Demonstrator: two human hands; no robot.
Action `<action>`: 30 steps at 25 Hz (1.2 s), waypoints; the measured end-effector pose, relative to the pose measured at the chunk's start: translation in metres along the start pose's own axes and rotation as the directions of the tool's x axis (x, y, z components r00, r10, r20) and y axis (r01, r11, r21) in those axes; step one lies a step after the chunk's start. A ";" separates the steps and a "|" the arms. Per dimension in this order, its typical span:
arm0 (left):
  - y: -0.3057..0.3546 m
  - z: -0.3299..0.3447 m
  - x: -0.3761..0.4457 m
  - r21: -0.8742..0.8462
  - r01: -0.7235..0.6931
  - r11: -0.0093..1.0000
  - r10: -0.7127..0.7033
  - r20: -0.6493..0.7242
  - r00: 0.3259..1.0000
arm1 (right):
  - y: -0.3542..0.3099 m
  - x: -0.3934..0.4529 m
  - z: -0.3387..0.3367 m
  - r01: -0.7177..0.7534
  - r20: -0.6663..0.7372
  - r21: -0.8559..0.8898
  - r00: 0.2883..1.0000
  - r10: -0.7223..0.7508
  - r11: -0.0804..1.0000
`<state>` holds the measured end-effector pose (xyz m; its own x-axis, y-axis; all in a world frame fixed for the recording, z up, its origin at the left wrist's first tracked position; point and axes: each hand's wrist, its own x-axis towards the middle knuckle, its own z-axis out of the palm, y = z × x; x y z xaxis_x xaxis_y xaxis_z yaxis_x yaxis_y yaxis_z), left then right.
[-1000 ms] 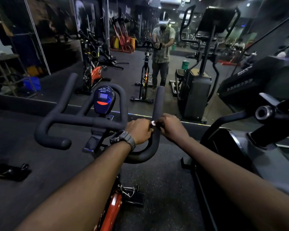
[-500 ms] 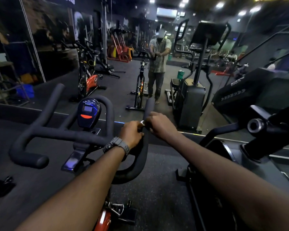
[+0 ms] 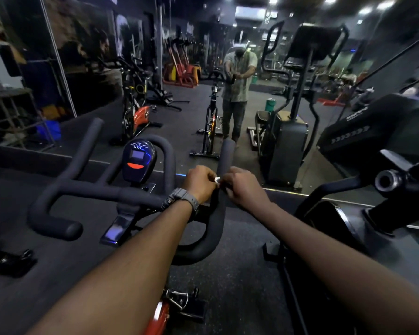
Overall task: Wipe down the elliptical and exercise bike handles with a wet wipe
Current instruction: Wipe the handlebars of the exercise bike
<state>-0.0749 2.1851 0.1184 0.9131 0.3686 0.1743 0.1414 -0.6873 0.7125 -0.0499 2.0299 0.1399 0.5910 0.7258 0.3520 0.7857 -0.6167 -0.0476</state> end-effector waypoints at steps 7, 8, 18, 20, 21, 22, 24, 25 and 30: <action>0.000 0.005 -0.007 -0.038 0.002 0.999 0.000 0.073 0.997 | 0.030 0.082 -0.025 -0.168 -0.113 -0.101 0.981 0.156 0.981; 0.000 0.004 -0.008 -0.035 0.006 0.999 -0.003 0.081 0.997 | 0.026 0.075 -0.018 -0.138 -0.107 -0.099 0.986 0.127 0.985; -0.002 -0.002 -0.017 -0.054 0.052 0.997 -0.047 0.088 0.995 | 0.021 0.066 -0.015 0.050 0.024 -0.196 0.999 -0.047 0.979; -0.002 -0.002 -0.015 -0.030 0.055 0.998 -0.052 0.087 0.995 | 0.015 0.045 -0.005 0.269 0.184 -0.158 0.953 -0.239 0.950; -0.003 0.000 -0.015 -0.033 0.054 0.998 -0.051 0.082 0.995 | 0.019 0.050 -0.012 0.290 0.218 -0.170 0.943 -0.252 0.942; -0.005 0.002 -0.015 -0.044 0.052 0.998 -0.049 0.078 0.996 | 0.024 0.065 -0.022 0.226 0.174 -0.200 0.966 -0.193 0.953; -0.005 0.005 -0.018 -0.055 0.042 0.998 -0.038 0.079 0.996 | 0.037 0.088 -0.035 0.004 -0.008 -0.168 1.000 -0.005 0.986; -0.005 0.006 -0.018 -0.045 0.032 0.998 -0.029 0.076 0.997 | 0.037 0.087 -0.032 -0.038 -0.059 -0.130 0.998 0.030 0.991; 0.010 0.002 -0.004 0.010 -0.026 1.000 0.025 0.026 0.999 | 0.022 0.029 0.004 0.064 -0.079 0.013 0.995 -0.063 0.998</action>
<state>-0.0767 2.1754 0.1234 0.9260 0.3348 0.1747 0.1220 -0.7031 0.7006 -0.0150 2.0381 0.1455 0.5245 0.7366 0.4270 0.8242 -0.5651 -0.0374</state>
